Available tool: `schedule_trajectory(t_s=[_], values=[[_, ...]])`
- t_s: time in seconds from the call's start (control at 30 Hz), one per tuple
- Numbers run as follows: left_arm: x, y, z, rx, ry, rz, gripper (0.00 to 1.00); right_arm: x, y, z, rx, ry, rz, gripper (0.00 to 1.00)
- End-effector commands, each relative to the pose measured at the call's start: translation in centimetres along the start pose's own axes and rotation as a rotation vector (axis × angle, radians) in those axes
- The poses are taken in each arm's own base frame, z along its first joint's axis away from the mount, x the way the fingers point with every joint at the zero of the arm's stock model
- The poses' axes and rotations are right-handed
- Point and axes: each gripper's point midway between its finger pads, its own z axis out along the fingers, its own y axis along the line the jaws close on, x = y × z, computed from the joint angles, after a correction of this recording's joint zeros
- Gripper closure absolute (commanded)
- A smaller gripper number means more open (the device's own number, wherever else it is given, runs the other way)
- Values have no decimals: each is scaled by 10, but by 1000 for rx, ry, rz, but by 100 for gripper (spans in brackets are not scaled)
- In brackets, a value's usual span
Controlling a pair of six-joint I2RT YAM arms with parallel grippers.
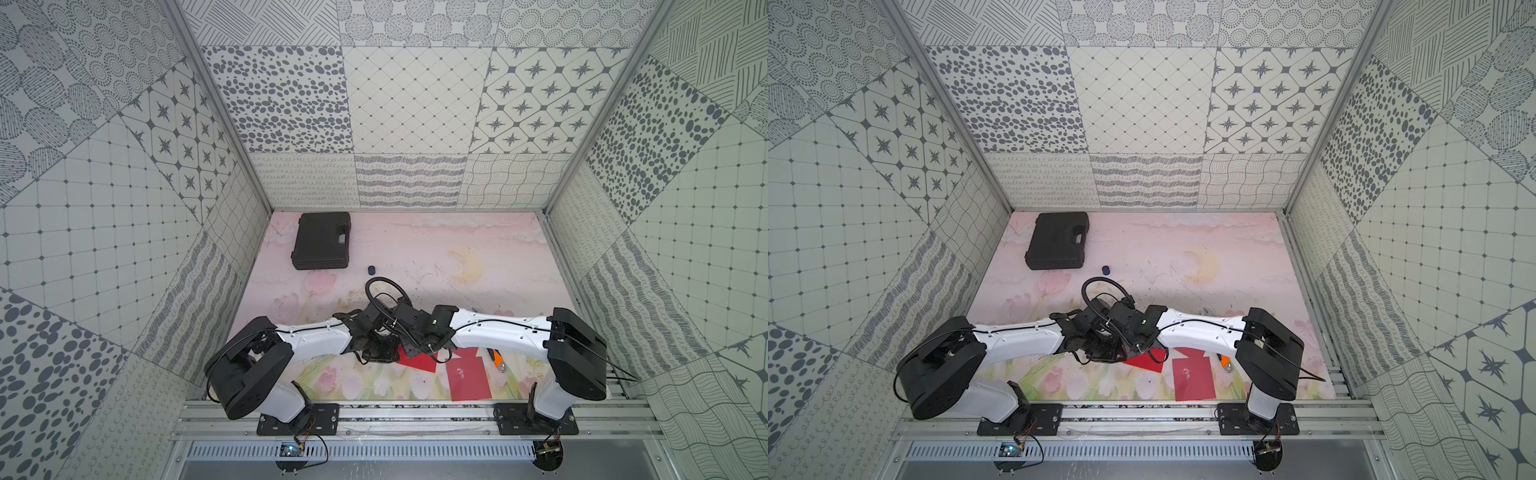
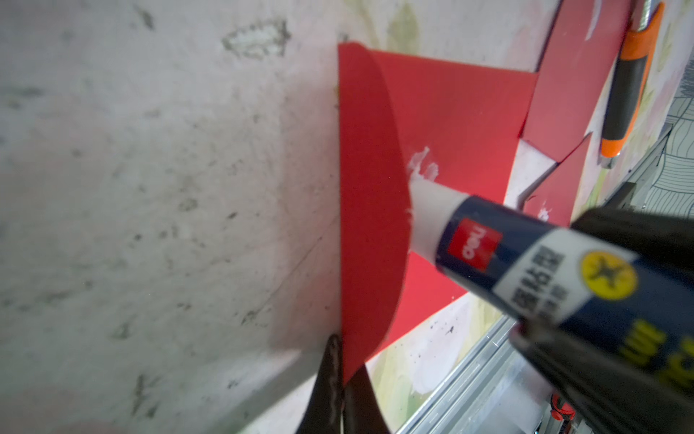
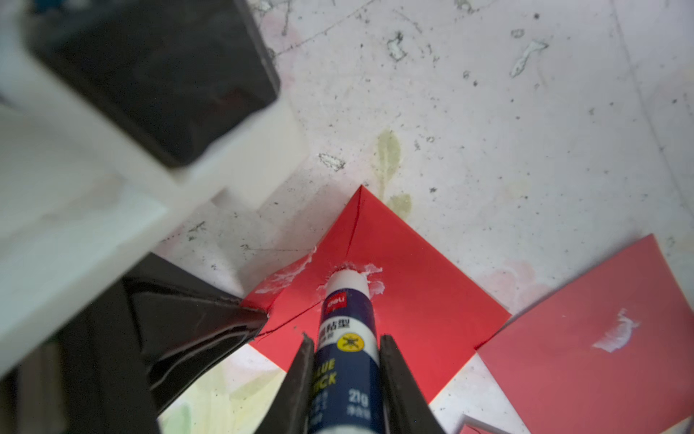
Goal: Seal the envelope with a glue stick
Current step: Apply the envelope at the center of the board.
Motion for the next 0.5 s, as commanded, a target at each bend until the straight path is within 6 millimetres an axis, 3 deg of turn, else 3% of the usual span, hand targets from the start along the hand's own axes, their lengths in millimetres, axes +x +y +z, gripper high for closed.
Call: schedule_trajectory(t_s=[0.0, 0.2, 0.4, 0.47], values=[[-1, 3, 1, -16, 1, -9, 100, -7, -24, 8, 121, -27, -4, 100], [-1, 3, 0, -18, 0, -9, 100, -2, -29, 10, 135, -14, -1, 100], [-3, 1, 1, -13, 1, -9, 100, 9, 13, 13, -104, 45, -16, 100], [-3, 1, 1, -14, -1, -9, 100, 13, 19, 11, -146, 61, -13, 100]])
